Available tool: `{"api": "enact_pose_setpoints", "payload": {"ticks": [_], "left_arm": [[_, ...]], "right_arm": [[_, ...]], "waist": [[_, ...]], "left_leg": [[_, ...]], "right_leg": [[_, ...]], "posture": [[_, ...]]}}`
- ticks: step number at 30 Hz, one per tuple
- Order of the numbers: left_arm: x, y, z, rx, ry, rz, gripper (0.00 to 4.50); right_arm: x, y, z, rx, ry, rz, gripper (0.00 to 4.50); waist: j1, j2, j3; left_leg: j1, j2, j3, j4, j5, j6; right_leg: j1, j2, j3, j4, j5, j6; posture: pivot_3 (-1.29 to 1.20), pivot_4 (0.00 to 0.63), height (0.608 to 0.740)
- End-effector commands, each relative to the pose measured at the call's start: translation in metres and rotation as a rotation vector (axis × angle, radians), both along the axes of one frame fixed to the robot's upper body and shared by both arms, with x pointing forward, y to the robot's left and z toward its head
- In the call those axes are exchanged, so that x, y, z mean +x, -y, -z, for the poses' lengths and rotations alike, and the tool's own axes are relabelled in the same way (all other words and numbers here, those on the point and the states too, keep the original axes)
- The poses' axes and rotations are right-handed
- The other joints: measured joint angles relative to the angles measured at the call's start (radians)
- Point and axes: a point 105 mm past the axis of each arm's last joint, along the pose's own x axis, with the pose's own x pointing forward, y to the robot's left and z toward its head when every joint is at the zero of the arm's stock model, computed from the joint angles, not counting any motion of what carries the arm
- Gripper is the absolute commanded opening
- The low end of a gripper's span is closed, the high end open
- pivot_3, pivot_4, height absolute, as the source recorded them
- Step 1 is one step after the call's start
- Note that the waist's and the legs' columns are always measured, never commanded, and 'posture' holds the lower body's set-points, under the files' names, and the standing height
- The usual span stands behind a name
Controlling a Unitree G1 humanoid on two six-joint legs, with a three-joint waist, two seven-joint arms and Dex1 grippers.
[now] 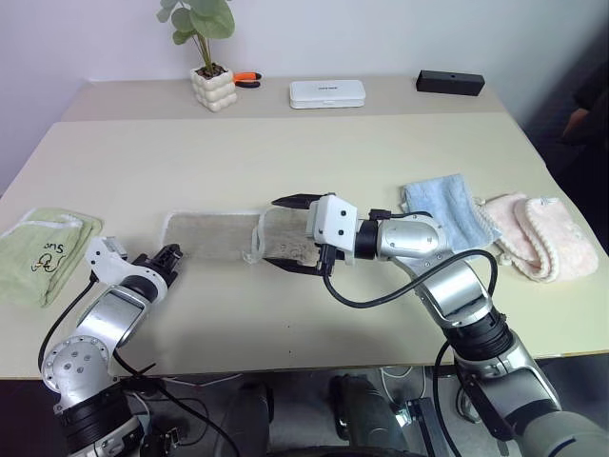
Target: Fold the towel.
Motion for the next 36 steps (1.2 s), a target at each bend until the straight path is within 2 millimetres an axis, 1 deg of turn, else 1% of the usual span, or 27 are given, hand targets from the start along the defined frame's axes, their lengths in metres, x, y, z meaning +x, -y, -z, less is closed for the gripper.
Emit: {"api": "enact_pose_setpoints", "payload": {"ticks": [1, 3, 5, 6, 7, 8, 9, 11, 12, 13, 14, 15, 16, 17, 18, 20, 24, 26, 30, 33, 35, 36], "left_arm": [[0.000, -0.019, -0.045, 0.122, 0.184, -0.046, 0.06], [-0.002, -0.036, -0.066, 0.184, 0.256, -0.097, 0.06], [-0.006, -0.051, -0.084, 0.320, 0.297, -0.118, 0.06], [-0.007, -0.054, -0.089, 0.371, 0.305, -0.118, 0.06], [-0.008, -0.056, -0.100, 0.465, 0.329, -0.097, 0.06], [-0.009, -0.053, -0.111, 0.535, 0.362, -0.065, 0.06], [-0.009, -0.045, -0.119, 0.590, 0.390, -0.009, 0.06], [-0.008, -0.017, -0.127, 0.700, 0.449, 0.151, 0.06], [-0.009, 0.001, -0.127, 0.732, 0.472, 0.244, 0.06], [-0.010, 0.014, -0.125, 0.756, 0.487, 0.317, 0.06], [-0.011, 0.022, -0.123, 0.767, 0.496, 0.360, 0.06], [-0.013, 0.037, -0.119, 0.789, 0.502, 0.440, 0.06], [-0.015, 0.056, -0.108, 0.855, 0.487, 0.556, 0.06], [-0.016, 0.073, -0.092, 0.928, 0.452, 0.673, 0.06], [-0.017, 0.082, -0.076, 0.978, 0.419, 0.757, 0.06], [-0.016, 0.087, -0.057, 1.016, 0.375, 0.824, 0.06], [-0.013, 0.086, -0.031, 1.113, 0.303, 0.910, 0.06], [-0.014, 0.087, -0.024, 1.126, 0.296, 0.948, 0.06], [-0.011, 0.084, -0.022, 1.127, 0.292, 0.941, 0.06], [-0.007, 0.077, -0.029, 1.096, 0.307, 0.887, 0.95], [-0.007, 0.073, -0.041, 1.055, 0.335, 0.836, 1.92], [-0.009, 0.067, -0.048, 1.026, 0.345, 0.809, 2.35]], "right_arm": [[-0.007, -0.001, -0.010, 0.017, 0.041, -0.010, 4.50], [-0.007, 0.001, -0.008, 0.011, 0.038, -0.006, 4.50], [-0.006, 0.003, -0.005, -0.004, 0.035, 0.001, 4.50], [-0.005, 0.005, -0.004, -0.011, 0.035, 0.005, 4.50], [-0.002, 0.008, 0.001, -0.039, 0.040, 0.022, 4.50], [0.001, 0.011, 0.005, -0.058, 0.042, 0.037, 4.50], [0.004, 0.014, 0.008, -0.069, 0.040, 0.048, 4.50], [0.008, 0.016, 0.012, -0.077, 0.032, 0.062, 4.50], [0.009, 0.016, 0.013, -0.080, 0.031, 0.067, 4.50], [0.010, 0.016, 0.015, -0.083, 0.031, 0.069, 4.50], [0.010, 0.016, 0.016, -0.084, 0.032, 0.069, 4.50], [0.010, 0.016, 0.017, -0.087, 0.030, 0.069, 4.50], [0.010, 0.016, 0.020, -0.091, 0.029, 0.074, 4.50], [0.010, 0.016, 0.022, -0.092, 0.026, 0.075, 4.50], [0.009, 0.016, 0.024, -0.092, 0.023, 0.078, 4.50], [0.009, 0.016, 0.025, -0.093, 0.024, 0.083, 4.50], [0.011, 0.018, 0.025, -0.090, 0.027, 0.104, 4.50], [0.011, 0.018, 0.025, -0.090, 0.028, 0.110, 4.50], [0.011, 0.019, 0.026, -0.091, 0.029, 0.117, 4.50], [0.012, 0.020, 0.027, -0.090, 0.029, 0.125, 4.50], [0.012, 0.020, 0.026, -0.080, 0.027, 0.130, 4.50], [0.013, 0.019, 0.024, -0.066, 0.021, 0.136, 4.50]], "waist": [[-0.003, -0.001, 0.000], [-0.003, -0.001, 0.000], [-0.004, -0.001, 0.000], [-0.003, -0.001, 0.000], [-0.003, -0.001, 0.000], [-0.003, -0.001, 0.001], [-0.002, -0.002, 0.001], [0.003, -0.002, 0.001], [0.004, -0.002, 0.001], [0.005, -0.002, 0.001], [0.003, -0.002, 0.001], [0.000, -0.002, 0.001], [-0.002, -0.002, 0.001], [-0.003, -0.003, 0.001], [-0.004, -0.002, 0.001], [-0.008, -0.001, 0.002], [-0.019, -0.002, 0.002], [-0.022, -0.002, 0.002], [-0.024, -0.002, 0.002], [-0.025, -0.002, 0.002], [-0.025, -0.002, 0.002], [-0.026, -0.002, 0.002]], "left_leg": [[0.000, 0.000, 0.000, 0.000, 0.001, -0.001], [0.000, 0.000, 0.000, -0.002, 0.001, -0.002], [0.000, 0.000, 0.000, -0.002, 0.001, -0.002], [0.000, 0.000, 0.000, -0.002, 0.001, -0.002], [0.000, 0.000, 0.000, -0.002, 0.001, -0.002], [0.000, 0.000, 0.001, -0.002, 0.001, -0.002], [-0.001, 0.000, 0.000, -0.002, 0.001, -0.002], [-0.001, 0.000, 0.001, -0.002, 0.001, -0.002], [-0.002, 0.000, 0.001, -0.002, 0.001, -0.002], [-0.002, 0.000, 0.001, -0.002, 0.001, -0.002], [-0.002, -0.001, 0.001, -0.002, 0.001, -0.003], [-0.002, -0.001, 0.002, -0.002, 0.001, -0.003], [-0.002, -0.001, 0.002, -0.002, 0.001, -0.003], [-0.002, -0.001, 0.002, -0.002, 0.001, -0.003], [-0.002, 0.000, 0.001, -0.003, 0.001, -0.002], [-0.001, 0.000, 0.002, -0.003, 0.001, -0.002], [-0.001, 0.000, 0.002, -0.003, 0.001, -0.002], [-0.002, 0.000, 0.002, -0.003, 0.001, -0.002], [-0.002, 0.000, 0.002, -0.003, 0.001, -0.002], [-0.002, 0.000, 0.002, -0.003, 0.001, -0.002], [-0.002, 0.000, 0.002, -0.003, 0.001, -0.002], [-0.002, 0.000, 0.002, -0.003, 0.001, -0.002]], "right_leg": [[0.000, 0.000, 0.000, 0.000, 0.000, 0.000], [-0.001, 0.001, 0.000, 0.000, 0.000, 0.000], [-0.002, 0.001, 0.000, 0.000, 0.000, 0.000], [-0.002, 0.000, 0.000, 0.000, 0.000, 0.000], [-0.002, 0.000, 0.000, -0.001, 0.000, -0.001], [-0.002, 0.000, 0.000, -0.001, 0.000, -0.001], [-0.002, 0.000, 0.000, -0.001, -0.001, -0.001], [-0.002, 0.000, 0.000, -0.002, -0.001, -0.003], [-0.002, 0.000, 0.000, -0.002, -0.002, -0.003], [-0.002, -0.001, 0.000, -0.003, -0.002, -0.003], [-0.002, -0.001, 0.000, -0.003, -0.002, -0.003], [-0.002, -0.001, 0.001, -0.003, -0.002, -0.003], [-0.002, -0.001, 0.001, -0.003, -0.002, -0.003], [-0.002, -0.001, 0.001, -0.003, -0.002, -0.003], [-0.003, -0.001, 0.001, -0.002, -0.001, -0.002], [-0.003, 0.000, 0.001, -0.002, -0.001, -0.002], [-0.004, 0.000, 0.001, -0.002, -0.002, -0.003], [-0.004, 0.000, 0.001, -0.002, -0.002, -0.003], [-0.004, 0.000, 0.001, -0.002, -0.001, -0.002], [-0.004, 0.000, 0.001, -0.002, -0.001, -0.001], [-0.004, 0.000, 0.001, -0.002, 0.000, 0.000], [-0.004, 0.000, 0.001, -0.002, 0.000, 0.000]], "posture": [[0.00, 0.150, 0.737], [0.00, 0.150, 0.737], [0.00, 0.150, 0.737], [0.00, 0.150, 0.737], [0.00, 0.150, 0.737], [0.00, 0.150, 0.737], [0.00, 0.150, 0.737], [0.00, 0.150, 0.737], [0.00, 0.150, 0.737], [0.00, 0.150, 0.737], [0.00, 0.150, 0.737], [0.00, 0.150, 0.737], [0.00, 0.150, 0.737], [0.00, 0.150, 0.737], [0.00, 0.150, 0.737], [0.00, 0.150, 0.737], [0.00, 0.150, 0.737], [0.00, 0.150, 0.737], [0.00, 0.150, 0.737], [0.00, 0.150, 0.737], [0.00, 0.150, 0.737], [0.00, 0.150, 0.737]]}}
